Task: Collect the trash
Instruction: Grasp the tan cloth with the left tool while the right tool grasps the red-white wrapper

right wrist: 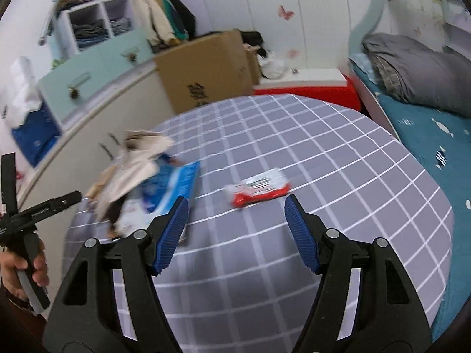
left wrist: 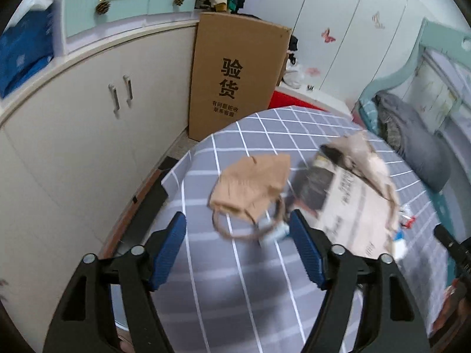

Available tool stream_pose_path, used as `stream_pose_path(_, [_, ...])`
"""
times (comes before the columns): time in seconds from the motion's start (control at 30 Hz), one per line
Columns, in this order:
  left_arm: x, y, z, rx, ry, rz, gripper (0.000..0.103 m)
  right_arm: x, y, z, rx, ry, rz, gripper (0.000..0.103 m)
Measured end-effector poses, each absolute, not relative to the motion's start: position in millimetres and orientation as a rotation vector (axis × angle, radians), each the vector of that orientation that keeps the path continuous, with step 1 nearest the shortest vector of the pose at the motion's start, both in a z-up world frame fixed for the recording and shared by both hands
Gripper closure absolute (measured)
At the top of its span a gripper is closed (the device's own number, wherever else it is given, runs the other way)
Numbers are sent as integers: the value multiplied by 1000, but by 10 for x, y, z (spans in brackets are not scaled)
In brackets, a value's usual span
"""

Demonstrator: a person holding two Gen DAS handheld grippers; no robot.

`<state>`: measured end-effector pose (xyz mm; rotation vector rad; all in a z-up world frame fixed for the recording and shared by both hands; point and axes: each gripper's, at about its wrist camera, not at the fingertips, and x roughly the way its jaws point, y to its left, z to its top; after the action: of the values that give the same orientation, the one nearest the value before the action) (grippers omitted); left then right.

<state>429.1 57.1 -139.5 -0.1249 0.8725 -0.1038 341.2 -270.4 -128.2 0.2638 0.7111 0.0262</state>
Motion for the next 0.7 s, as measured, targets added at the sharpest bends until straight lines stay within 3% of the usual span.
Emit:
stream_pose_path(0.07, [4423, 516, -1419, -91, 882, -118, 43, 3520, -2760, -1320, 261, 724, 17, 36])
stream_pose_path(0.37, [4928, 216, -1472, 26, 921, -165, 45, 3899, -2906, -1486, 282, 790, 8, 33])
stream_pose_path(0.4, [4978, 213, -1491, 24, 931, -164, 50, 3915, -2906, -1494, 285, 795, 9, 33])
stream_pose_path(0.47, [5050, 223, -1533, -8, 969, -191, 96, 3963, -2912, -1516, 296, 808, 18, 33])
stream_pose_path(0.7, [4971, 390, -1399, -161, 913, -231, 99, 4117, -2859, -1561, 303, 851, 29, 28])
